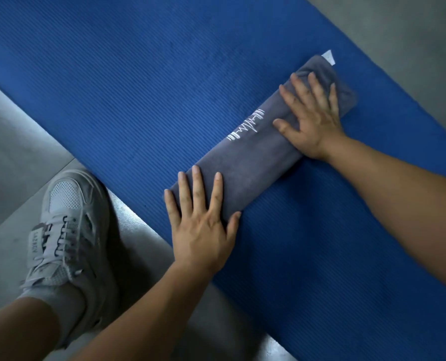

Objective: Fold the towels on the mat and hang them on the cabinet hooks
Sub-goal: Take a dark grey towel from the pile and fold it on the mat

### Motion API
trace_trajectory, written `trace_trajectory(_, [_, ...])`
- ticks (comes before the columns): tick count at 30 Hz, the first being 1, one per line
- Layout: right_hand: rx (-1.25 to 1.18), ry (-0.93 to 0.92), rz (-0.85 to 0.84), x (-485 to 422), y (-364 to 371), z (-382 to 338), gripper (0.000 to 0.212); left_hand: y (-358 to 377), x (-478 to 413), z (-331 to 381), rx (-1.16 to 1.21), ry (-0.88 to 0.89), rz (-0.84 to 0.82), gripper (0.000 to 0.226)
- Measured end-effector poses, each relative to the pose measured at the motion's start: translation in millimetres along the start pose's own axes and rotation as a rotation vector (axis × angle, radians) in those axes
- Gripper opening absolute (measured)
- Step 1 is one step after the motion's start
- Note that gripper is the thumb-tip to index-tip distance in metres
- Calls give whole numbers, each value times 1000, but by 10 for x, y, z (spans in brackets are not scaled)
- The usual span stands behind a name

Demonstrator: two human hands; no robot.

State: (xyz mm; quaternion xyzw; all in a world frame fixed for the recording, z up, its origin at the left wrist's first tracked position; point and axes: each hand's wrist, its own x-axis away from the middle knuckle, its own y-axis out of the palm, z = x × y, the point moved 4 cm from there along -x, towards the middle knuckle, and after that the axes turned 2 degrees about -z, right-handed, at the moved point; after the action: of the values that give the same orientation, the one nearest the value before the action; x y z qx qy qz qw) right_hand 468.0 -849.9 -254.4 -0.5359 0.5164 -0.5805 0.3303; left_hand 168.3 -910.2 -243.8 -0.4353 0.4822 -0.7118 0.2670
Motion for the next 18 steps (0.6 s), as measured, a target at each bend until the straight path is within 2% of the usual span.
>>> trace_trajectory(3, [-109, 58, 27, 28, -70, 71, 90, -49, 33, -9, 29, 1, -38, 78])
trace_trajectory(6, [-98, 138, 25, 59, -79, 155, 97, -241, -158, 15, 91, -4, 18, 75])
trace_trajectory(10, [-82, 164, 10, -100, -132, 214, 87, -193, -401, -26, 24, 202, 15, 72])
trace_trajectory(14, [-129, 275, -67, -232, -191, 435, 81, -70, -332, -66, -34, 178, 19, 75])
trace_trajectory(18, [46, 134, 28, -237, -226, 211, 77, -59, -331, -40, -29, 143, 23, 78])
